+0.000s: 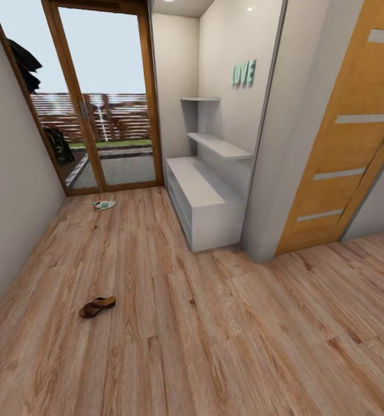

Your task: Pick up the two gym shoes and the two sandals from the corridor floor and place them onto the hallstand (shoe rack) in the corridor, making sure they are on the rack and not on the floor. Arrange them so the two gym shoes are next to each other and the two sandals are next to each other.

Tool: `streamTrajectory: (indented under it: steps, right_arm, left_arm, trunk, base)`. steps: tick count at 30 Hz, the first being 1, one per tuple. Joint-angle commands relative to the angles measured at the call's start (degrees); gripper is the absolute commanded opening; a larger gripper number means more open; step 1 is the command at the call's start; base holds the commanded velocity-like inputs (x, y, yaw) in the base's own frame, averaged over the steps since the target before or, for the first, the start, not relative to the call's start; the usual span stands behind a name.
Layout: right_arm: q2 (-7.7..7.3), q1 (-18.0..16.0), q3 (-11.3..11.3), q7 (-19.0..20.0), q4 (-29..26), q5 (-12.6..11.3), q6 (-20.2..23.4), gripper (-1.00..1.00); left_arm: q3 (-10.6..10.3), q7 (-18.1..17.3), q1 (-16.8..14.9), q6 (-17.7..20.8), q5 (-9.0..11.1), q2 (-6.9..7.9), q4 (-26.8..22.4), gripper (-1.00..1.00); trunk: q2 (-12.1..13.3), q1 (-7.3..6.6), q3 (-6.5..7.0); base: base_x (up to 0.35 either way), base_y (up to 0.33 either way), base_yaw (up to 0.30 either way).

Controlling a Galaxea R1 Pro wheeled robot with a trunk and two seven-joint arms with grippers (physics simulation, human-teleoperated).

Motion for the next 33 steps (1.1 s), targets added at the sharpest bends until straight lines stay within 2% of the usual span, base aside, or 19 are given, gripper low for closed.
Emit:
streamTrajectory:
  steps: [1,10,33]
  right_arm:
    - [-0.01,0.0,0.1,-0.3,0.0,0.3,-0.1,1.0]
    - [-0.01,0.0,0.1,-0.3,0.0,0.3,-0.1,1.0]
    - [-0.01,0.0,0.1,-0.3,0.0,0.3,-0.1,1.0]
  left_arm:
    - [0.0,-0.1,0.0,-0.2,0.4,0.0,0.0,1.0]
    - [0.0,0.2,0.0,-0.2,0.4,0.06,0.0,1.0]
    - [0.0,0.3,0.0,-0.2,0.5,0.09,0.0,1.0]
  trunk:
    - [0.0,0.0,-0.05]
    - [0.0,0.0,-0.05]
    - [0.0,0.0,-0.05]
  base:
    - [0.102,0.0,0.0]
    - [0.228,0.0,0.0]
    - [0.334,0.0,0.0]
